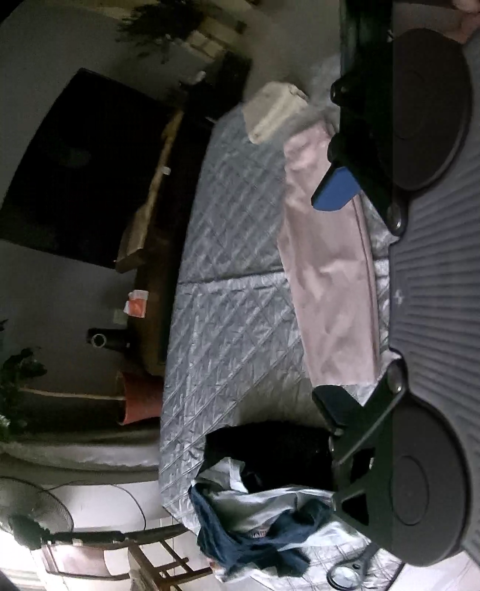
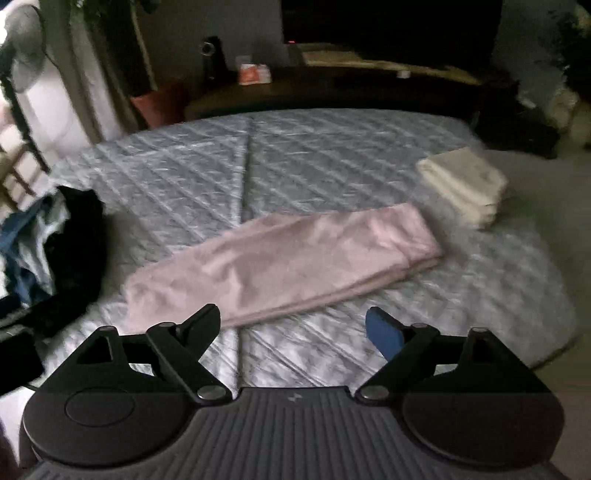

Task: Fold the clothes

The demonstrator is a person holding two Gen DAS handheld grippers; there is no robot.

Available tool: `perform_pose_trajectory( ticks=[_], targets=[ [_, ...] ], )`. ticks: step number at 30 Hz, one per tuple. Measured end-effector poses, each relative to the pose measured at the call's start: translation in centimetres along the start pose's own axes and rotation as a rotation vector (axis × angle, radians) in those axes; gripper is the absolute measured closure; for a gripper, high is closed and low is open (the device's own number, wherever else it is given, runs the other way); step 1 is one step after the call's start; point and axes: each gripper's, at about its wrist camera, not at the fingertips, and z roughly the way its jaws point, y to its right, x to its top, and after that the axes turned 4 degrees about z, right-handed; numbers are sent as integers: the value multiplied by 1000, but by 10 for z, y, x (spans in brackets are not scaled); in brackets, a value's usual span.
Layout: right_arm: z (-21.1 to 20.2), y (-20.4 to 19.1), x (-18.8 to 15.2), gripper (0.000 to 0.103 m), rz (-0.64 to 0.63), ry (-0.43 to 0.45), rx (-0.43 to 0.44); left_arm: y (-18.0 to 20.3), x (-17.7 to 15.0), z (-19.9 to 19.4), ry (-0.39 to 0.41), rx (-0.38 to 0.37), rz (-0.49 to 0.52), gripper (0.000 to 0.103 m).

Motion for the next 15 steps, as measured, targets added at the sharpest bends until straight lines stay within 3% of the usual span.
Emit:
perform_pose_trajectory(
  ticks=[3, 5, 15],
  targets=[
    [-26, 4, -3, 13, -8, 23, -51, 11, 0, -19, 36, 52, 39, 4],
    [-37, 15, -5, 13, 35, 8, -1, 14, 1, -23, 47, 70, 46, 4],
    [-83, 38, -29, 13, 89, 40, -7, 47, -2, -61, 87, 46, 107, 4]
  ],
)
